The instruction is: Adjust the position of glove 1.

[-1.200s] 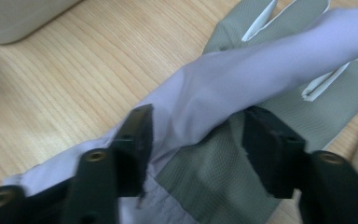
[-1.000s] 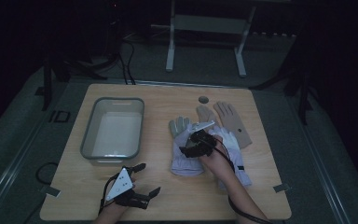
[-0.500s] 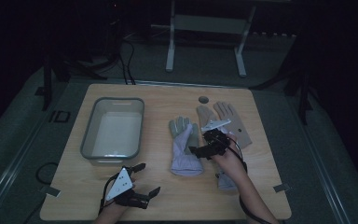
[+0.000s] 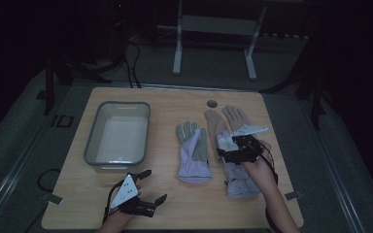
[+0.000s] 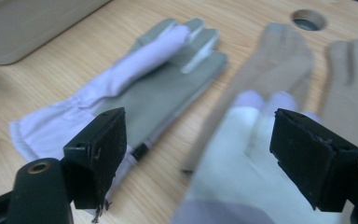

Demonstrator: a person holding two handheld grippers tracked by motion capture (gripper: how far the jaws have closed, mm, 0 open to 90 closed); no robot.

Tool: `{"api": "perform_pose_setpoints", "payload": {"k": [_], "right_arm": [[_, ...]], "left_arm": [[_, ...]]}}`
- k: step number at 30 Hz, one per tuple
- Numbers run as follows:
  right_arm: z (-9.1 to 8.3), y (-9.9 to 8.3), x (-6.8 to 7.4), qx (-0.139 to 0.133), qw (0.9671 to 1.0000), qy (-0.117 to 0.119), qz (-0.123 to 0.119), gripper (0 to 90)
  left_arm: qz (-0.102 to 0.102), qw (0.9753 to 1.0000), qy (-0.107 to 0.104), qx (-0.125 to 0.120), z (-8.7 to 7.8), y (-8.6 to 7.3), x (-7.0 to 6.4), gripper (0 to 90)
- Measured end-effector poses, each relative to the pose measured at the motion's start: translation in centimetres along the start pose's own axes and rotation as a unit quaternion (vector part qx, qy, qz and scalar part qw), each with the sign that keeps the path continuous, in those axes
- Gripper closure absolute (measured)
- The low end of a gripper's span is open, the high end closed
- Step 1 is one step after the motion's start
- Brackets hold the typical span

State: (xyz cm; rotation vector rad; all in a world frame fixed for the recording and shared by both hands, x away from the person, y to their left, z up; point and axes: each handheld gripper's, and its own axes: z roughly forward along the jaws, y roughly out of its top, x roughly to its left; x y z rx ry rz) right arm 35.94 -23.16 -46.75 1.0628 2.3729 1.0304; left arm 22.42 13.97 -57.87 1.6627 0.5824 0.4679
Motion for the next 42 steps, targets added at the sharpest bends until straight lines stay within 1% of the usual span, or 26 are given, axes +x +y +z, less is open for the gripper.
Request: {"api": "perform_pose_setpoints", "payload": {"k": [4,6,7,8,9,10,11,13,14,16,17,18,19,21,22,23,25,26,28,31,33,34,36,37,40,42], "right_arm": [[-1.1,-0.9,-1.3,-0.013,0.9995,-0.002,0.029,14.6],[-1.5,-1.4,-1.9,-0.013,0.9989,-0.006,0.046,12.8],[-1.8,-1.6,-2.0,-0.014,0.9986,-0.019,0.048,12.4],[-2.1,-1.8,-2.2,-0.017,0.9985,-0.023,0.047,11.7],[-2.3,-2.1,-2.4,-0.023,0.9981,-0.021,0.053,10.4],[-2.4,-2.3,-2.6,-0.027,0.9974,-0.018,0.065,10.4],[-2.5,-2.6,-2.8,-0.027,0.9973,-0.012,0.067,10.4],[-2.5,-3.1,-3.0,-0.015,0.997,-0.023,0.072,11.1],[-2.5,-3.4,-3.2,-0.012,0.9973,-0.017,0.071,16.1],[-2.8,-4.1,-3.0,-0.018,0.998,-0.04,0.046,27.6],[-2.8,-4.4,-3.1,-0.017,0.998,-0.038,0.048,32.0],[-2.7,-4.7,-3.2,-0.018,0.998,-0.023,0.057,34.7],[-2.5,-5.0,-3.2,-0.012,0.9981,-0.014,0.059,38.0],[-1.9,-5.6,-3.1,0.011,0.9988,-0.013,0.045,39.0],[-1.5,-6.0,-3.1,0.017,0.9989,-0.008,0.042,38.3],[-1.5,-6.0,-3.1,0.017,0.9989,-0.008,0.042,38.3],[-0.8,-6.5,-2.9,0.032,0.9988,-0.008,0.037,37.6],[-0.6,-6.7,-2.9,0.034,0.9987,-0.006,0.037,36.1],[0.0,-7.1,-3.0,0.042,0.9984,-0.005,0.038,36.0],[1.0,-7.6,-3.1,0.061,0.9974,-0.016,0.033,34.6],[1.4,-7.9,-3.3,0.068,0.9967,-0.012,0.042,34.9],[1.6,-8.0,-3.3,0.07,0.9966,-0.012,0.041,36.3],[1.7,-8.2,-3.1,0.065,0.9971,-0.007,0.04,42.7],[1.7,-8.3,-3.1,0.062,0.9972,-0.004,0.042,47.6],[1.5,-8.5,-2.9,0.058,0.9962,0.005,0.064,61.4],[1.3,-8.6,-2.6,0.054,0.9959,-0.002,0.072,63.0]], "left_arm": [[-0.001,1.0,0.0,0.0,0.0,0.0,0.0,3.5],[-0.002,1.0,0.0,0.0,0.0,0.0,0.0,3.5],[-0.001,1.0,0.0,0.0,0.0,0.0,0.0,3.5],[-0.001,1.0,0.0,0.0,0.0,0.0,0.0,3.5],[-0.001,1.0,0.0,0.0,0.0,0.0,0.0,3.5],[-0.001,1.0,0.0,0.0,0.0,0.0,0.0,3.5],[-0.001,1.0,0.0,0.0,0.0,0.0,0.0,3.5],[0.0,1.0,0.0,0.0,0.0,0.0,0.0,3.5],[0.0,1.0,0.0,0.0,0.0,0.0,0.0,3.5],[-0.002,1.0,0.0,0.0,0.0,0.0,0.0,3.5],[-0.002,1.0,0.0,0.0,0.0,0.0,0.0,3.5],[-0.002,1.0,0.0,0.0,0.0,0.0,0.0,3.5],[-0.002,1.0,0.001,0.0,0.0,0.0,0.0,3.5],[-0.001,1.0,0.001,0.0,0.0,0.0,0.0,3.5],[-0.001,1.0,0.001,0.0,0.0,0.0,0.0,3.5],[-0.001,1.0,0.001,0.0,0.0,0.0,0.0,3.5],[-0.001,1.0,0.001,0.0,0.0,0.0,0.0,3.5],[-0.003,1.0,0.001,0.0,0.0,0.0,0.0,3.5],[-0.004,1.0,0.0,-0.001,0.0,0.0,0.1,3.5],[-0.006,1.0,0.0,-0.002,0.0,0.0,0.1,3.5],[-0.005,1.0,-0.001,-0.001,0.0,0.0,0.1,3.5],[-0.004,1.0,-0.001,0.0,0.0,0.0,0.1,3.5],[-0.003,1.0,-0.001,0.0,0.0,0.0,0.0,3.5],[-0.003,1.0,-0.001,0.0,0.0,0.0,0.0,3.5],[-0.003,1.0,0.0,0.001,0.0,0.0,0.0,3.5],[-0.003,1.0,0.0,0.001,0.0,0.0,0.0,3.5]]}}
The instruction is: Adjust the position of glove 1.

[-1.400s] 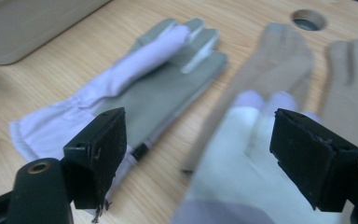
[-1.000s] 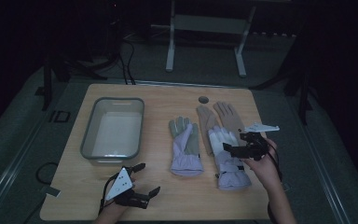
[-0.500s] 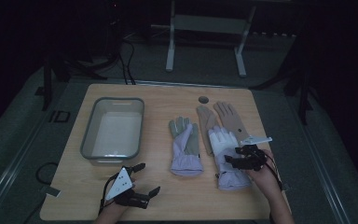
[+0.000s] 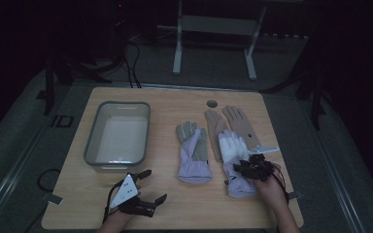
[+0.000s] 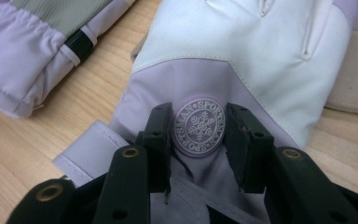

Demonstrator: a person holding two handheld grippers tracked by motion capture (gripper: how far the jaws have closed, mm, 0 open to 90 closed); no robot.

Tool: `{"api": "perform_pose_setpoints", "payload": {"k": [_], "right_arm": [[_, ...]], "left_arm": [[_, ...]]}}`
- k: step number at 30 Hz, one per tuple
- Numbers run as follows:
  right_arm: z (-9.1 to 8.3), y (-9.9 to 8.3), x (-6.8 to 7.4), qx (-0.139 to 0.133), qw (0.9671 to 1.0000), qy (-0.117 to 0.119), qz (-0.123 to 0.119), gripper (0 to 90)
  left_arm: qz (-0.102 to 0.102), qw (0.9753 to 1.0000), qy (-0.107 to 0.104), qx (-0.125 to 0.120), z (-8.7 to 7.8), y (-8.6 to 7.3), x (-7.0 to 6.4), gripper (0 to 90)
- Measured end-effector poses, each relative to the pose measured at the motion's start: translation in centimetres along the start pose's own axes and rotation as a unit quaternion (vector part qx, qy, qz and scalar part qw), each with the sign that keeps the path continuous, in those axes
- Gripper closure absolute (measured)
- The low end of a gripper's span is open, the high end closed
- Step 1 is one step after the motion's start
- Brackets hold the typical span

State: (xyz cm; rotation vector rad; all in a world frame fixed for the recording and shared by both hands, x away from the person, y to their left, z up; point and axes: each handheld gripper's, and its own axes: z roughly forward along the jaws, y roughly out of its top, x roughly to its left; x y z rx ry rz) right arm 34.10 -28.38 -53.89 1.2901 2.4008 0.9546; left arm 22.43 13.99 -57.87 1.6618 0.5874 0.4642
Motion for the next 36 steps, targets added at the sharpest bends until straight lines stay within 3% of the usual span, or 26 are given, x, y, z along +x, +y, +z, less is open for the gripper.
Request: {"api": "perform_pose_setpoints", "payload": {"k": [4,8,13,16,18,29,36], "right_arm": [[-0.4,-0.1,0.3,-0.007,0.9997,-0.009,0.024,66.9],[-1.4,0.4,0.7,-0.009,0.9993,-0.018,0.03,74.6],[-2.6,0.7,1.2,-0.019,0.9985,-0.013,0.049,76.3],[-3.2,0.9,1.5,-0.024,0.9985,-0.018,0.047,76.3],[-4.5,1.7,1.7,-0.04,0.9973,-0.025,0.056,76.8],[-7.8,6.4,3.8,-0.081,0.9959,-0.03,0.027,76.9],[-8.1,9.4,6.2,-0.089,0.9957,-0.021,0.012,76.9]], "left_arm": [[0.0,1.0,0.0,0.0,0.0,0.0,0.0,3.5],[-0.001,1.0,0.0,0.0,0.0,0.0,0.0,3.5],[0.001,1.0,0.0,0.0,0.0,0.0,0.0,3.5],[0.0,1.0,0.0,0.0,0.0,0.0,0.0,3.5],[-0.001,1.0,0.001,0.0,0.0,0.0,0.0,3.5],[0.0,1.0,0.001,0.0,0.0,0.0,0.0,3.5],[0.001,1.0,0.002,0.0,0.0,0.0,0.0,3.5]]}}
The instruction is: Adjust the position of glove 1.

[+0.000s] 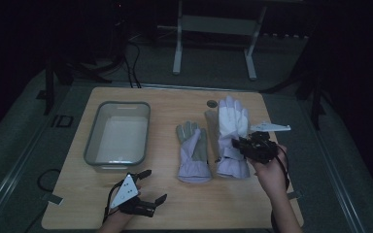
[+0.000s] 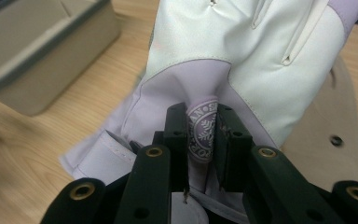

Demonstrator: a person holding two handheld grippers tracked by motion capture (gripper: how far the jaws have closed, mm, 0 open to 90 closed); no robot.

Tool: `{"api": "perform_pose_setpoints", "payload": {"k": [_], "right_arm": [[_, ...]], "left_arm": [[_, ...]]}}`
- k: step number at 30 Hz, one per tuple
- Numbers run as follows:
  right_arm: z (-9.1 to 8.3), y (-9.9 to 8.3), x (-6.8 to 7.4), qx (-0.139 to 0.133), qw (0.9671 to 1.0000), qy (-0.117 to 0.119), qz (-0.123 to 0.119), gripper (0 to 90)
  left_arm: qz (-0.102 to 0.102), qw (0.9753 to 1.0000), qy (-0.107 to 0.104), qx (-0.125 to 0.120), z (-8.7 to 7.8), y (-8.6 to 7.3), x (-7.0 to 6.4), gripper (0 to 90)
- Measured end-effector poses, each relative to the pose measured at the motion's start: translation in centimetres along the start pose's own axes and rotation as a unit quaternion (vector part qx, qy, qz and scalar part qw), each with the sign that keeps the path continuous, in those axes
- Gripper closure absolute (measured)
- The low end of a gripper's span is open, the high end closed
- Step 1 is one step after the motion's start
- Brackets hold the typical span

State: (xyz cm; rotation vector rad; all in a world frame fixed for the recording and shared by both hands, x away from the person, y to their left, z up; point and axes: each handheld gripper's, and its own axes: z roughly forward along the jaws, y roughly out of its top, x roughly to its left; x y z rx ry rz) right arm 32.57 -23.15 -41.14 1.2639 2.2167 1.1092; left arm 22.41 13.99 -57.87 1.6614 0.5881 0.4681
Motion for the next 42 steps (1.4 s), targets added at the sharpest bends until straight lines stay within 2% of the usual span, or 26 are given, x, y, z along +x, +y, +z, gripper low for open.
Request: {"api": "perform_pose_setpoints", "payload": {"k": [3,4,6,9,11,12,14,16,18,25,29,32,33,37,40,41,42], "right_arm": [[0.8,0.8,1.4,0.004,0.9999,0.008,-0.008,76.8],[0.8,0.8,1.4,0.004,0.9999,0.008,-0.008,76.8],[2.2,1.3,2.9,0.012,0.9995,0.011,-0.025,76.8],[3.8,1.5,4.1,0.022,0.9992,0.028,-0.02,76.8],[4.2,1.5,4.4,0.024,0.9991,0.029,-0.019,76.8],[5.6,1.6,5.2,0.033,0.9988,0.03,-0.023,76.8],[6.7,1.6,5.7,0.039,0.9985,0.033,-0.018,76.7],[7.1,1.5,5.9,0.041,0.9984,0.034,-0.017,76.7],[8.5,1.1,6.5,0.056,0.9978,0.032,-0.016,76.6],[11.5,-0.1,6.1,0.091,0.9957,0.019,-0.006,75.2],[13.0,-1.1,5.5,0.105,0.9942,0.024,0.005,73.5],[13.5,-1.5,5.6,0.107,0.9938,0.027,0.001,72.1],[13.9,-1.7,5.6,0.11,0.9935,0.027,0.001,70.8],[14.1,-1.9,5.4,0.109,0.9934,0.033,0.006,69.7],[13.8,-2.0,5.2,0.1,0.994,0.043,0.014,65.2],[13.1,-1.8,5.0,0.093,0.9944,0.049,0.012,60.3],[12.5,-1.5,4.9,0.085,0.9953,0.046,0.004,56.1]], "left_arm": [[0.001,1.0,0.0,0.0,0.0,0.0,0.0,3.5],[0.001,1.0,0.0,0.0,0.0,0.0,0.0,3.5],[0.001,1.0,0.001,0.0,0.0,0.0,0.0,3.5],[0.001,1.0,0.002,0.001,0.0,0.0,-0.1,3.5],[0.001,1.0,0.002,0.001,0.0,0.0,-0.1,3.5],[0.001,1.0,0.002,0.001,0.0,0.0,-0.1,3.5],[0.001,1.0,0.002,0.002,0.0,0.0,-0.1,3.5],[0.001,1.0,0.001,0.002,0.0,0.0,-0.1,3.5],[0.002,1.0,0.001,0.003,0.0,0.0,-0.1,3.5],[0.002,1.0,0.0,0.003,0.0,0.0,-0.2,3.5],[0.002,1.0,0.0,0.004,0.0,0.0,-0.1,3.5],[0.003,1.0,-0.001,0.004,0.0,0.0,-0.1,3.5],[0.009,1.0,-0.002,0.002,0.0,0.0,-0.2,4.6],[0.01,0.9999,0.0,0.002,0.1,0.0,-0.2,4.6],[0.002,1.0,0.001,0.002,0.0,0.0,-0.1,4.4],[-0.004,1.0,0.006,0.005,0.0,0.0,-0.1,4.2],[-0.009,0.9999,0.01,0.008,0.0,0.0,-0.1,4.1]]}}
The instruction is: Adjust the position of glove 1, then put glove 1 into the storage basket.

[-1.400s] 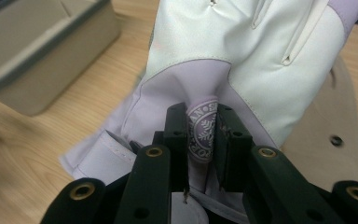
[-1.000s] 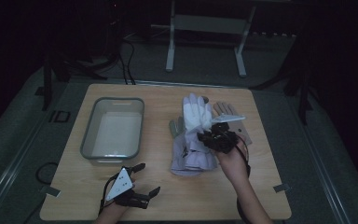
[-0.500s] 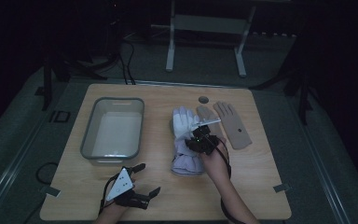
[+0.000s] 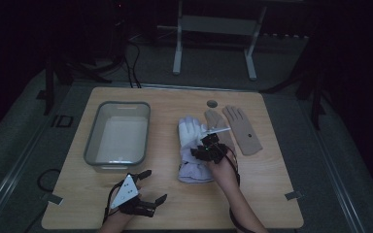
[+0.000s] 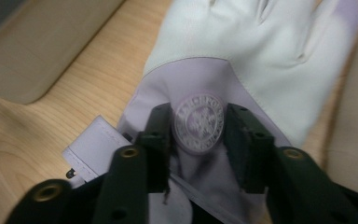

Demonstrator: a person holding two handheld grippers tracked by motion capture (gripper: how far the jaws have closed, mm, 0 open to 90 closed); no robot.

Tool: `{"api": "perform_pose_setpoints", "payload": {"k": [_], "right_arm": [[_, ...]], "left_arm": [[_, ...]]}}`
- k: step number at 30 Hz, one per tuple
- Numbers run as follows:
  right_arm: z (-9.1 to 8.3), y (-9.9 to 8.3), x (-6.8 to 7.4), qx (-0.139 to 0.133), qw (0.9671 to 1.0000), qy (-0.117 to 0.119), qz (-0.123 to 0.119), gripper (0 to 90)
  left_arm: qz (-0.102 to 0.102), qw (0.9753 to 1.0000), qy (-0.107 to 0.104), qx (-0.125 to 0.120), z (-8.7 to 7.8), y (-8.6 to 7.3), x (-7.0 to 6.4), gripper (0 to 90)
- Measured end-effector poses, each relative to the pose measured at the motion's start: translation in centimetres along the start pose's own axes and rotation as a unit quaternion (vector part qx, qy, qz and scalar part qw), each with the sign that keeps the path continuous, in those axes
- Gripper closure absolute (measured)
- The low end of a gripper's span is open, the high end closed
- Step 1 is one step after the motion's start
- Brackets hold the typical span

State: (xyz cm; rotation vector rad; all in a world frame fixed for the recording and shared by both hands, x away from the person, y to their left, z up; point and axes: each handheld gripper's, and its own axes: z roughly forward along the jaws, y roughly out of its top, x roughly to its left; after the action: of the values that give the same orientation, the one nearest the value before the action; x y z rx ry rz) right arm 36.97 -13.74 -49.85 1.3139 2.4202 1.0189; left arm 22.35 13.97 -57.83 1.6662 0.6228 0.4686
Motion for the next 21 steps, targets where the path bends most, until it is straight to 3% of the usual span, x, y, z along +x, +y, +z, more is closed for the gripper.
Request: {"api": "perform_pose_setpoints", "payload": {"k": [1,3,6,9,11,12,18,19,20,21], "right_arm": [[-0.4,0.1,0.0,-0.01,0.9999,-0.002,-0.008,49.8],[-1.0,0.1,0.0,-0.021,0.9997,-0.004,-0.013,46.4],[-3.0,0.2,-0.2,-0.043,0.9987,-0.006,-0.027,27.9],[-3.8,0.0,-0.6,-0.04,0.9985,-0.009,-0.037,13.2],[-4.4,-0.3,-1.0,-0.048,0.9982,-0.002,-0.037,13.2],[-4.7,-0.5,-1.1,-0.042,0.9979,0.014,-0.048,11.1],[-5.4,-1.2,-1.5,-0.046,0.9967,0.012,-0.066,12.1],[-6.1,-1.6,-1.8,-0.068,0.9933,0.006,-0.093,14.0],[-6.1,-1.6,-1.8,-0.068,0.9933,0.006,-0.093,14.0],[-6.5,-1.8,-2.3,-0.083,0.9909,0.0,-0.106,14.8]], "left_arm": [[0.0,1.0,0.0,0.0,0.0,0.0,0.0,4.1],[-0.01,0.9999,0.012,0.006,0.0,0.0,0.1,4.1],[-0.013,0.9997,0.018,0.007,0.0,0.0,0.1,4.1],[-0.009,0.9997,0.019,0.013,0.1,0.1,0.0,4.1],[-0.007,0.9996,0.019,0.019,0.2,0.1,-0.2,4.1],[-0.007,0.9996,0.018,0.021,0.2,0.1,-0.2,4.1],[-0.032,0.9985,0.011,0.043,0.6,0.5,-0.5,4.1],[-0.033,0.9983,0.011,0.047,0.7,1.3,-0.8,4.2],[-0.033,0.9983,0.011,0.047,0.7,1.3,-0.8,4.3],[-0.04,0.998,0.005,0.048,0.8,1.8,-1.1,4.3]]}}
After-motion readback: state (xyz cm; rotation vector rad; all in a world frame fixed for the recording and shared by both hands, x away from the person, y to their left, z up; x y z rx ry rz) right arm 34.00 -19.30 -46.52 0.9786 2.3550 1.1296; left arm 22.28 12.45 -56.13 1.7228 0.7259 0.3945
